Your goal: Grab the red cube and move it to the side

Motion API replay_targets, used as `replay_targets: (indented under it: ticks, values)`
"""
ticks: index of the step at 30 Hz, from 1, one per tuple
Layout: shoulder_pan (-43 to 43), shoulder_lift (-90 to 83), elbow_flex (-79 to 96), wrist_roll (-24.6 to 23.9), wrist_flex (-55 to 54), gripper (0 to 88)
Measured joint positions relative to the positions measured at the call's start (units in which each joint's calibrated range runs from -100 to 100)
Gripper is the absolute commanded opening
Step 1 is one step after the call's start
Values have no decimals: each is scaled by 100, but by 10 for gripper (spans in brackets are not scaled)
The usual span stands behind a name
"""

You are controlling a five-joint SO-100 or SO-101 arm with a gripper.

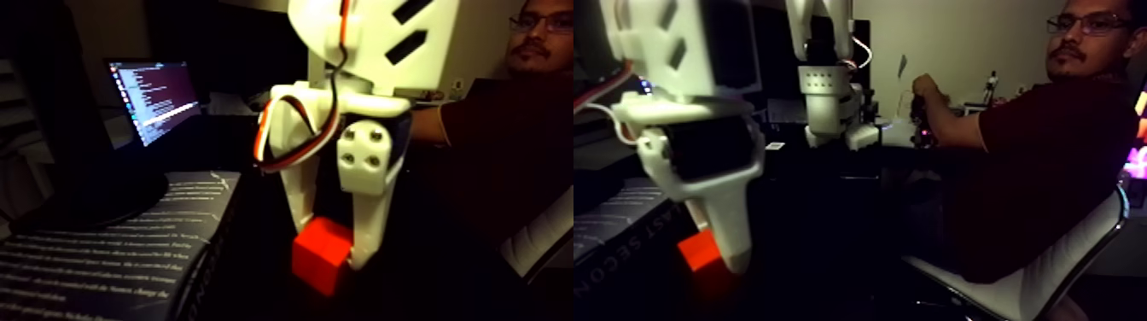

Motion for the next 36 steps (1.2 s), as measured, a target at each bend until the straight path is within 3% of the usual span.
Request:
replay_targets:
  ticks: [16,36]
  values:
    - [-8,-959,9,-26,441,94]
    - [1382,-2356,18,-26,416,94]
